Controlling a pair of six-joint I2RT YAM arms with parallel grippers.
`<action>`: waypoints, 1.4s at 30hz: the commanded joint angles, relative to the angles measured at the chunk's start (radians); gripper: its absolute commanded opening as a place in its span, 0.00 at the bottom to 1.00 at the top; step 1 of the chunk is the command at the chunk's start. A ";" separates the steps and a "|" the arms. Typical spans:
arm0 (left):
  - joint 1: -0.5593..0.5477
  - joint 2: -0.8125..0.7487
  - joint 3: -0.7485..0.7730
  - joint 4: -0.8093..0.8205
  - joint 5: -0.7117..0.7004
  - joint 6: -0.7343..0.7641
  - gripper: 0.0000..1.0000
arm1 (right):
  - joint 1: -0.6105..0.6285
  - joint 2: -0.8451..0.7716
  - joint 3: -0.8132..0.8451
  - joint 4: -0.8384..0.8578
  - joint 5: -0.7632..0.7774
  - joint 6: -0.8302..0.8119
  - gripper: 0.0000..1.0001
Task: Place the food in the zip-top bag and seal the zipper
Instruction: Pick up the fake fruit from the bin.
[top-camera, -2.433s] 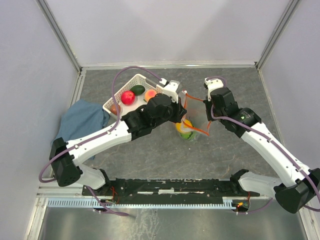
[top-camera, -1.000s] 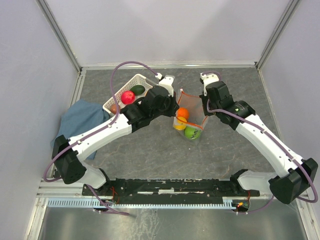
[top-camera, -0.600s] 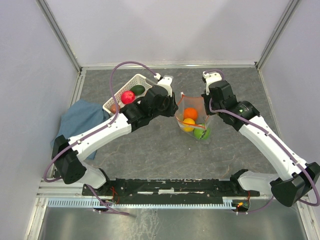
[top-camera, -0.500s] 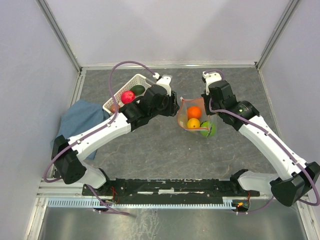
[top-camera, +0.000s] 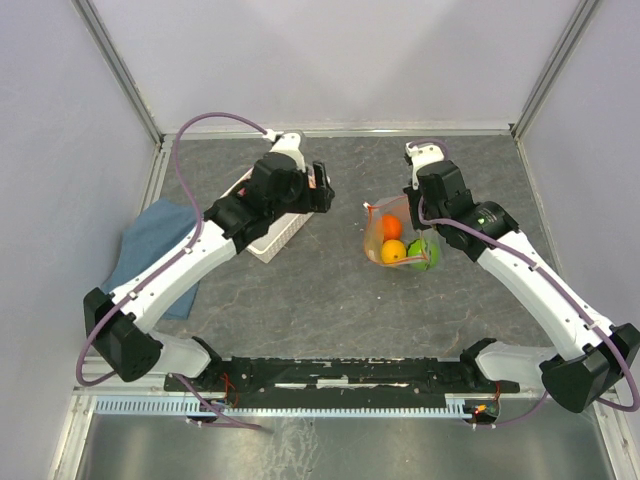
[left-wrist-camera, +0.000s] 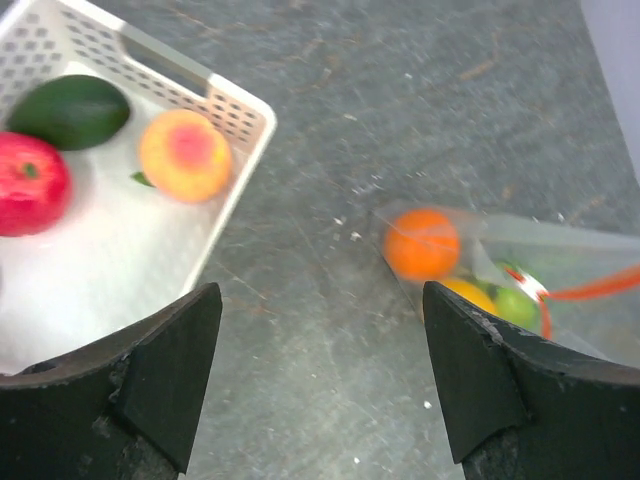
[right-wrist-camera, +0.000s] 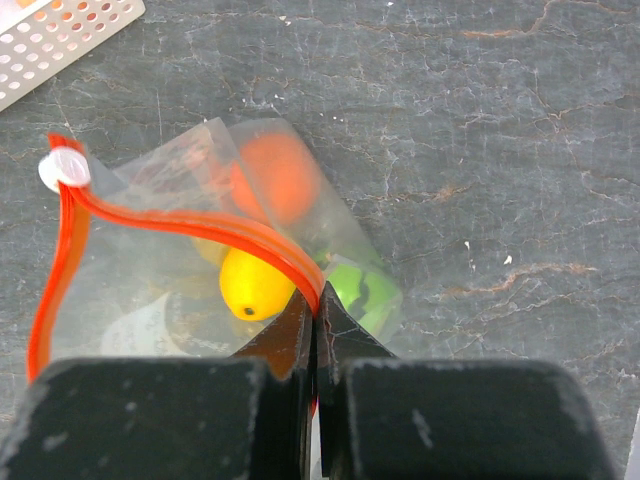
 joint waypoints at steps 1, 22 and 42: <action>0.089 -0.028 -0.022 0.000 -0.016 -0.009 0.88 | -0.004 0.001 0.023 0.050 0.025 -0.007 0.01; 0.341 0.254 -0.051 0.069 -0.216 -0.098 0.99 | -0.004 0.000 -0.006 0.075 -0.014 -0.015 0.01; 0.387 0.646 0.194 0.096 -0.244 0.042 1.00 | -0.003 0.015 -0.016 0.082 -0.034 -0.020 0.01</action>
